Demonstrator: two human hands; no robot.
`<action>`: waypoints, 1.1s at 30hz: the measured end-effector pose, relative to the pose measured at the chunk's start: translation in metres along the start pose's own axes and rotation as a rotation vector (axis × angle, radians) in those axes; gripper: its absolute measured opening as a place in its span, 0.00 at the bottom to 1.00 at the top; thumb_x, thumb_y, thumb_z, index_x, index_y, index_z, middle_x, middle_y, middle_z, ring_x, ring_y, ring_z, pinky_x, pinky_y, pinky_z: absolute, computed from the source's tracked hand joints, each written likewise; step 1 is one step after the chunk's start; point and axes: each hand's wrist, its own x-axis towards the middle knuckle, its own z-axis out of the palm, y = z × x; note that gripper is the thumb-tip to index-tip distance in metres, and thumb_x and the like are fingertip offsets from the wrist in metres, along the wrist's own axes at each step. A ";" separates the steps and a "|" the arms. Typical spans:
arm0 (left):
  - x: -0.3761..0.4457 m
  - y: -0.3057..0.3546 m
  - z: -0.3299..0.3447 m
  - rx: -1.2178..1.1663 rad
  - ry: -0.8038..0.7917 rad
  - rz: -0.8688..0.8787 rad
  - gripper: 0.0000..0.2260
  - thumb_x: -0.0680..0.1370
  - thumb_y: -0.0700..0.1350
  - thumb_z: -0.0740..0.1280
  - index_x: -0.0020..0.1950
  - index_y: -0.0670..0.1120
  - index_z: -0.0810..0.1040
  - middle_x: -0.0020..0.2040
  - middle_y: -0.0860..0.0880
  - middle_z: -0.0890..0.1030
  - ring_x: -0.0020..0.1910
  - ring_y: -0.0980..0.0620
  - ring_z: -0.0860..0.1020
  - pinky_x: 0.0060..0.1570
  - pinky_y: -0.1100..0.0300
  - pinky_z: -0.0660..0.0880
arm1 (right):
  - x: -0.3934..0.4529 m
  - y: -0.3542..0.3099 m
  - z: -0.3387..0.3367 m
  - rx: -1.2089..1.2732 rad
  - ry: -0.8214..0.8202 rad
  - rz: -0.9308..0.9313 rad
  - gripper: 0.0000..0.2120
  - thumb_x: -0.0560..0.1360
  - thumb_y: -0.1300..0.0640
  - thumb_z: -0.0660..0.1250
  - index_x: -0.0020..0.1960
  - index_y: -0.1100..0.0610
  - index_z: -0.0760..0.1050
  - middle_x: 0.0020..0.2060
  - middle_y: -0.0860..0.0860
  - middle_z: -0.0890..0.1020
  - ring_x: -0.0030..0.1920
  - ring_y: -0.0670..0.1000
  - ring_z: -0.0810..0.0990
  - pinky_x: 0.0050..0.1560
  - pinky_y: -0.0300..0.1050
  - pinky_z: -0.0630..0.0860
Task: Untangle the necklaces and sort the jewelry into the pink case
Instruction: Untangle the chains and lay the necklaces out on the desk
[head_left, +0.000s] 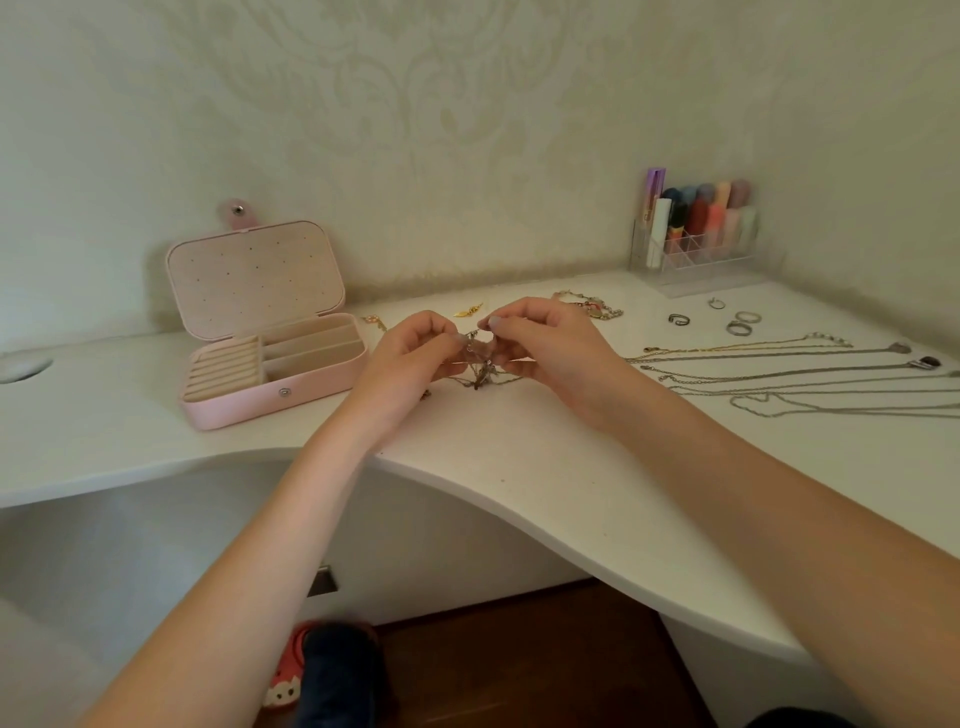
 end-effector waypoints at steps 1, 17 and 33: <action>0.000 0.000 -0.001 -0.051 0.002 -0.019 0.09 0.78 0.35 0.61 0.39 0.44 0.72 0.39 0.48 0.82 0.39 0.55 0.81 0.46 0.63 0.78 | 0.000 0.000 0.000 0.003 -0.013 0.012 0.06 0.77 0.63 0.64 0.51 0.62 0.79 0.33 0.52 0.78 0.31 0.46 0.75 0.35 0.36 0.74; -0.002 -0.003 -0.009 -0.215 -0.012 -0.011 0.10 0.67 0.32 0.67 0.43 0.45 0.76 0.30 0.51 0.72 0.30 0.55 0.73 0.36 0.65 0.73 | -0.002 -0.002 0.004 0.127 -0.085 0.162 0.21 0.80 0.47 0.57 0.32 0.55 0.65 0.34 0.51 0.78 0.38 0.48 0.76 0.43 0.40 0.73; -0.001 -0.001 -0.010 -0.272 0.296 -0.044 0.15 0.80 0.45 0.61 0.37 0.44 0.79 0.35 0.49 0.71 0.25 0.57 0.66 0.21 0.66 0.61 | -0.010 -0.008 -0.011 -0.207 -0.038 0.110 0.12 0.76 0.48 0.66 0.44 0.55 0.81 0.24 0.48 0.70 0.21 0.45 0.64 0.25 0.38 0.57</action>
